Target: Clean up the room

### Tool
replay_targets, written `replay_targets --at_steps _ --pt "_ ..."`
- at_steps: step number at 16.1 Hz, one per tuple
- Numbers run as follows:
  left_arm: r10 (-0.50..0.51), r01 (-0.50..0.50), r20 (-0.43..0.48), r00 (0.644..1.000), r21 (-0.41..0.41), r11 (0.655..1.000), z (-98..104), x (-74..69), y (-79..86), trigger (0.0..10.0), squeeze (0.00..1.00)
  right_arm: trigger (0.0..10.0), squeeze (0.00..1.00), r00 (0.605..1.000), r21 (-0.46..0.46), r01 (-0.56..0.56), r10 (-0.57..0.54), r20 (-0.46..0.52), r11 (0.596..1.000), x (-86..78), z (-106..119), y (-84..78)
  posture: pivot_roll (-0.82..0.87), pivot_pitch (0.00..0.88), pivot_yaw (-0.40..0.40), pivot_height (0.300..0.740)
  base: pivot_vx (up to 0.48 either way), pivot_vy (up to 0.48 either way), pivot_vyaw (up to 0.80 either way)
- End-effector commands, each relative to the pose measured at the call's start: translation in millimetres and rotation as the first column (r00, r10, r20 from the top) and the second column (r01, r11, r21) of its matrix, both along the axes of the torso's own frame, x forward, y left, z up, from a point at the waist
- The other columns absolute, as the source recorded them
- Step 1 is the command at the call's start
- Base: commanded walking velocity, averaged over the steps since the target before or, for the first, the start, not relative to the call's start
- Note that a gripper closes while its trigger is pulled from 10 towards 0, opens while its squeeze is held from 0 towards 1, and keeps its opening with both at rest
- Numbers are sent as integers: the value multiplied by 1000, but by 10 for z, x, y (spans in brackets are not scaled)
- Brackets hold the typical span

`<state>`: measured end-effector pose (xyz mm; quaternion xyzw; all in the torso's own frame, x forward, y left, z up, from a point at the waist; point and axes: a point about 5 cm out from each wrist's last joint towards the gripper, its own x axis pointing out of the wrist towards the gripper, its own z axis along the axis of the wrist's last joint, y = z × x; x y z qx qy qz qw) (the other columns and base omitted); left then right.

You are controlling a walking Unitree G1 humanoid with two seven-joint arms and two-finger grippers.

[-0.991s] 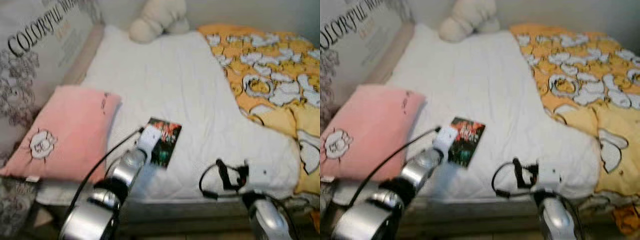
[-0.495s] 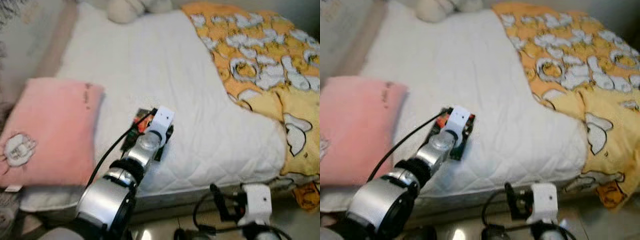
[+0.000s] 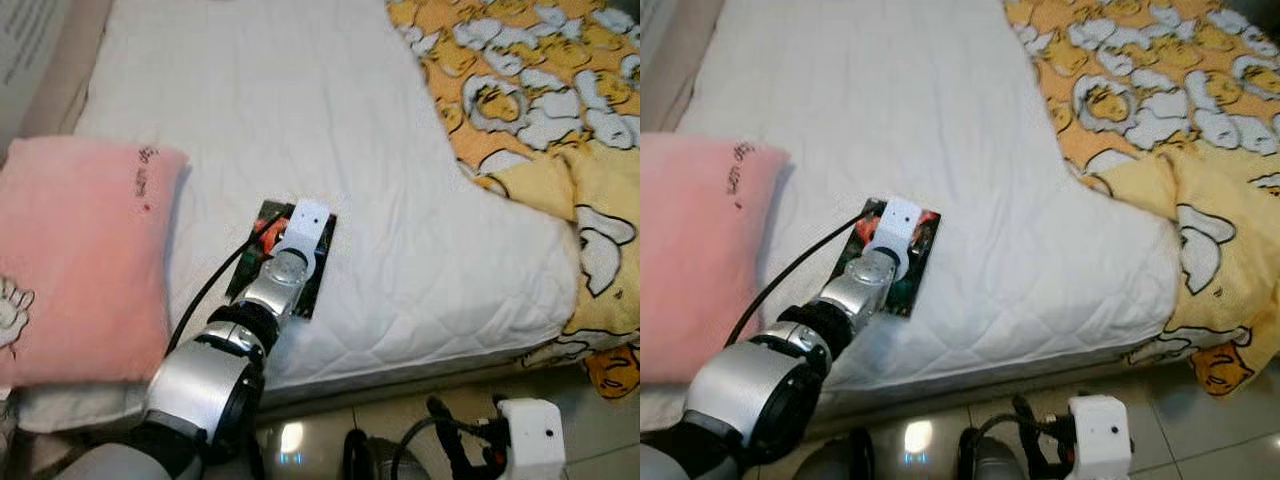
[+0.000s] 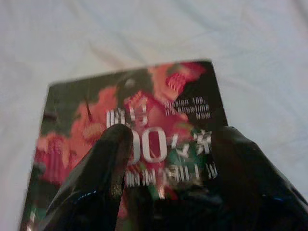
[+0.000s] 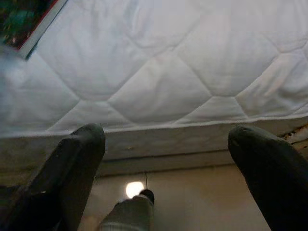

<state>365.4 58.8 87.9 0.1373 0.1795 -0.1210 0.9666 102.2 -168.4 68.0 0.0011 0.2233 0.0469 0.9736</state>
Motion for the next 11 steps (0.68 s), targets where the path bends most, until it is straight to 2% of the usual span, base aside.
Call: replay_targets --at_steps 1,3,4,5,7,9,10,11 --pt "-61 60 -22 998 -46 997 41 -25 -209 10000 0 10000 0 1000 -12 -4 4 -23 1000 -57 12 -1 -295 252 -59 740 0 0 0" --pt "-123 122 -31 992 -40 992 46 -69 -365 10000 0 10000 0 1000 -3 -1 1 -25 1000 -75 44 52 -307 262 -52 740 0 0 0" --pt "-128 127 -38 991 -25 992 24 -83 -370 10000 0 10000 0 1000 -3 -1 1 -26 1000 -80 42 56 -308 265 -49 740 0 0 0" --pt "-136 137 -49 990 9 991 -15 -103 -360 10000 0 10000 0 1000 -3 4 -4 -29 1000 -86 39 53 -309 266 -48 740 0 0 0" --pt "-68 73 -64 996 75 995 -88 -91 -184 10000 0 10000 0 999 -3 12 -12 -37 1000 -107 42 54 -318 269 -42 740 0 0 0" --pt "-4 8 -69 998 55 998 -88 -62 -78 10000 0 10000 0 999 -6 12 -12 -43 1000 -120 41 47 -323 265 -43 740 0 0 0" --pt "30 -31 -76 997 -20 999 -33 -28 -75 10000 0 10000 0 999 -11 9 -10 -47 1000 -126 41 48 -323 265 -43 740 0 0 0" --pt "32 -34 -75 997 -27 999 -25 -23 -78 10000 0 10000 0 999 -11 9 -9 -47 1000 -125 41 48 -323 265 -43 740 0 0 0"
